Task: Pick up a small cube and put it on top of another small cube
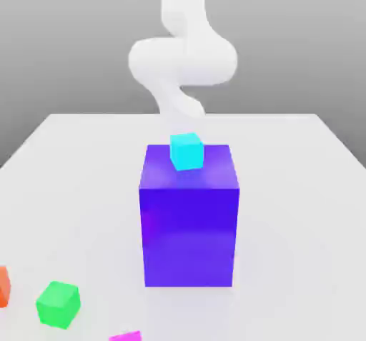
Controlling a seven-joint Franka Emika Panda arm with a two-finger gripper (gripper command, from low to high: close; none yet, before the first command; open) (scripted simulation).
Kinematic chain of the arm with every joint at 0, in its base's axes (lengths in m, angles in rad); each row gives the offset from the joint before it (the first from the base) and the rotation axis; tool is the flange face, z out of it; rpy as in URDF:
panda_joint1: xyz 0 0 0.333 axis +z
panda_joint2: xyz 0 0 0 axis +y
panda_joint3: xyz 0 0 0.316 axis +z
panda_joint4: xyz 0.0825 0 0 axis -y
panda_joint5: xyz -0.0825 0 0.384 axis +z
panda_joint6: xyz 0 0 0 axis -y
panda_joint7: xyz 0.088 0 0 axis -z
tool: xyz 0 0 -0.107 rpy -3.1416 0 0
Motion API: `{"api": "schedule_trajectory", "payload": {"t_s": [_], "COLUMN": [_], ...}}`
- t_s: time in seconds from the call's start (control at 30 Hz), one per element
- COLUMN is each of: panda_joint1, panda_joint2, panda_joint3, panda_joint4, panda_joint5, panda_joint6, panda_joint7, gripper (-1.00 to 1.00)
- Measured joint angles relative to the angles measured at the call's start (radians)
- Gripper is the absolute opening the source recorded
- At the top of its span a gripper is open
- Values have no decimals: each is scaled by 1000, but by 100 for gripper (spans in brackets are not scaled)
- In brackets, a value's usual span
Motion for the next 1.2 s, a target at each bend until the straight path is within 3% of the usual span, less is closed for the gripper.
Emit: {"api": "schedule_trajectory", "payload": {"t_s": [0.5,0.77,1.0,1.13,1.17,1.2], "panda_joint1": [78,58,32,-1,-8,-8], "panda_joint2": [551,837,1078,1222,1249,1249], "panda_joint3": [-139,-151,-159,-123,-114,-114], "panda_joint4": [28,42,53,80,86,86], "panda_joint5": [131,172,142,163,171,171], "panda_joint6": [142,219,296,395,416,416], "panda_joint7": [-282,-412,-477,-504,-510,-510], "gripper": [0,0,0,0,-100,-100]}}
